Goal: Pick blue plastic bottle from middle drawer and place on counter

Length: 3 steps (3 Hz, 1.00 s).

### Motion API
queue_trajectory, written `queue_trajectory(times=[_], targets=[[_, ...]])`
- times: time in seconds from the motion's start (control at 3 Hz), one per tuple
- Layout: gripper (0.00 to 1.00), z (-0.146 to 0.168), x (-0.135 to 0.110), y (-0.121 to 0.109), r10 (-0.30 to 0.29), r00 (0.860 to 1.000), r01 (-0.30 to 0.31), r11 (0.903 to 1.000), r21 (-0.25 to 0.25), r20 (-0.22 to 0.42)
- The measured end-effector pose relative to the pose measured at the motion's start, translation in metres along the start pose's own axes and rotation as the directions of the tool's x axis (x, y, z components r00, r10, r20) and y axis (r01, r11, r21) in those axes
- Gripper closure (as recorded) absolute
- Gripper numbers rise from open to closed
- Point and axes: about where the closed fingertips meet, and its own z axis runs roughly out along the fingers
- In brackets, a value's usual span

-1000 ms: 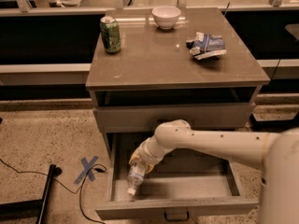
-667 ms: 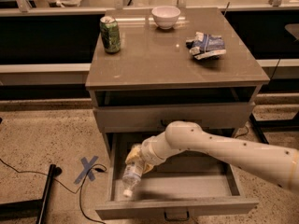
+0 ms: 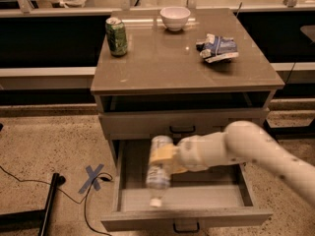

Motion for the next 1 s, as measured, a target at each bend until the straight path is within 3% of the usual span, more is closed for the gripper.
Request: queue_trajectory(times=[0.33,0.67,1.0], targets=[[1.0,-0.108,0.028,0.007,-0.012,0.988,0.014,0.9999,0.01,-0.154],[1.0,-0.193,0.056,-0.011,-0.033,0.966,0.029,0.9994,-0.021,-0.258],[1.0,-0.235,0.081,-0.047,-0.064,0.953,0.042,0.9961,-0.078,-0.295]])
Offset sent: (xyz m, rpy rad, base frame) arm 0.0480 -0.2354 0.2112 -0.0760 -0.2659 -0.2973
